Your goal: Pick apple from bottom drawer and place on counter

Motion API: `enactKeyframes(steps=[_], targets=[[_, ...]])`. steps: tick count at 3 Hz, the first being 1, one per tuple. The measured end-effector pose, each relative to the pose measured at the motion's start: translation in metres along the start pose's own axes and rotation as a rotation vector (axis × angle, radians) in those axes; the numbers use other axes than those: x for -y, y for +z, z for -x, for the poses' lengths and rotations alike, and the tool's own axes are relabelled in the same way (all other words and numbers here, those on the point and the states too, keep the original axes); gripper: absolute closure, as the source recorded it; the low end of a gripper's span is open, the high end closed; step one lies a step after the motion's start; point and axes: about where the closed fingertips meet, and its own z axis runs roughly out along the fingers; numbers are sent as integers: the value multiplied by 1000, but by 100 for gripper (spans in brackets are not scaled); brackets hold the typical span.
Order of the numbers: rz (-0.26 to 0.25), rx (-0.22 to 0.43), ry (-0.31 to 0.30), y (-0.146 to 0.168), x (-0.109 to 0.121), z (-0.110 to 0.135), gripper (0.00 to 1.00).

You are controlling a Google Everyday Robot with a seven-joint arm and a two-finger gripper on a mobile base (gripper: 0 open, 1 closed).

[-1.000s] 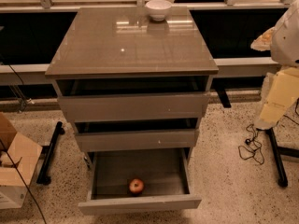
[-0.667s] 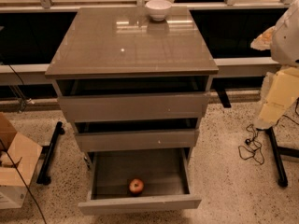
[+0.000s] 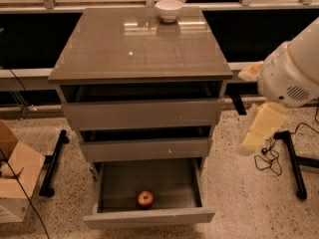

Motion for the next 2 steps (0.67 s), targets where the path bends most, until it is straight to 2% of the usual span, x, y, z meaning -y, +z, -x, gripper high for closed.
enactKeyframes(steps=[1,2], targets=[[57,144,34,66,-5,2,0],[93,234,75,112,1,-1,0]])
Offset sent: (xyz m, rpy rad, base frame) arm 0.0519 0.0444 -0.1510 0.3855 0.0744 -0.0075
